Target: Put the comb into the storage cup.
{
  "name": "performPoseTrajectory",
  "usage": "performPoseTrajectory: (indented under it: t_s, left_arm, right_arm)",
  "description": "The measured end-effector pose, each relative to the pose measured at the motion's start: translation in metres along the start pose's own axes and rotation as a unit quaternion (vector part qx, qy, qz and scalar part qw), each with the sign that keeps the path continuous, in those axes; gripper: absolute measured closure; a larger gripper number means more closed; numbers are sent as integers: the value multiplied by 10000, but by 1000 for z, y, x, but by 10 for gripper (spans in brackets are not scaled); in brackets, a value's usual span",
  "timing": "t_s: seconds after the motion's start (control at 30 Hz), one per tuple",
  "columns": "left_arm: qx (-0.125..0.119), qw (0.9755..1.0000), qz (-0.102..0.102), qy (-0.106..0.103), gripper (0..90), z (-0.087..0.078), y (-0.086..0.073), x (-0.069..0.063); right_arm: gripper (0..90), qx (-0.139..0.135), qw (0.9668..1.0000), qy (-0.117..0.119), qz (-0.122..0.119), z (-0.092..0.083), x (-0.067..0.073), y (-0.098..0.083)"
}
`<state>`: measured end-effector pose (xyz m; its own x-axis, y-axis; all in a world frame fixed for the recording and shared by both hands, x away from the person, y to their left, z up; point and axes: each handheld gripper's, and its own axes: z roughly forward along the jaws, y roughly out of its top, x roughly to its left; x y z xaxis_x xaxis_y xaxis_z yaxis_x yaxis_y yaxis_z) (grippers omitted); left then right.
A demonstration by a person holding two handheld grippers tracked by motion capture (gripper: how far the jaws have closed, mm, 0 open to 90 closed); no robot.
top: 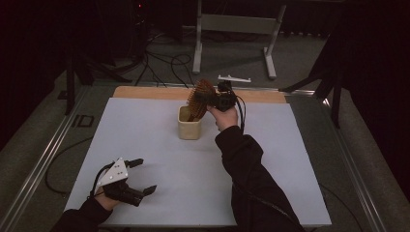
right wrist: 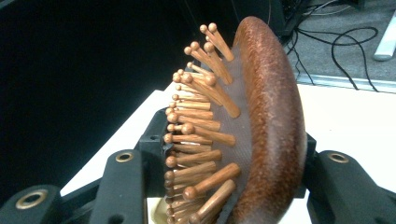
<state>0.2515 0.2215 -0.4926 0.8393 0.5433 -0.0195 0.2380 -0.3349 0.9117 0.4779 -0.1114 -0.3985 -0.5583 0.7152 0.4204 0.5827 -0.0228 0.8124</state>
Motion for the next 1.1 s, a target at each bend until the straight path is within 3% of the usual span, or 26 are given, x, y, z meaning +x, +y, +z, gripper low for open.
performPoseTrajectory:
  t_s: [0.4, 0.67, 0.83, 0.97, 1.1]
  left_arm:
    - [-8, 10000, -9, -18, 0, 0, 0, 0]
    - [-8, 10000, -4, -19, 0, 0, 0, 1]
    - [-8, 10000, -1, -29, 0, 0, 0, 1]
    - [-22, 10000, -2, -28, 0, 0, 0, 0]
    - [-28, 10000, 1, -32, 0, 0, 1, 0]
  right_arm:
    - [412, 11, 9999, -99, 17, 0, -1, -1]
    - [269, -69, 9999, -82, 3, -5, -5, -1]
    - [123, 9, 10000, -29, -27, -6, -8, -3]
    - [94, 150, 9997, -58, -191, -8, -10, -5]
    - [91, 179, 9996, -28, -206, -10, -11, -7]
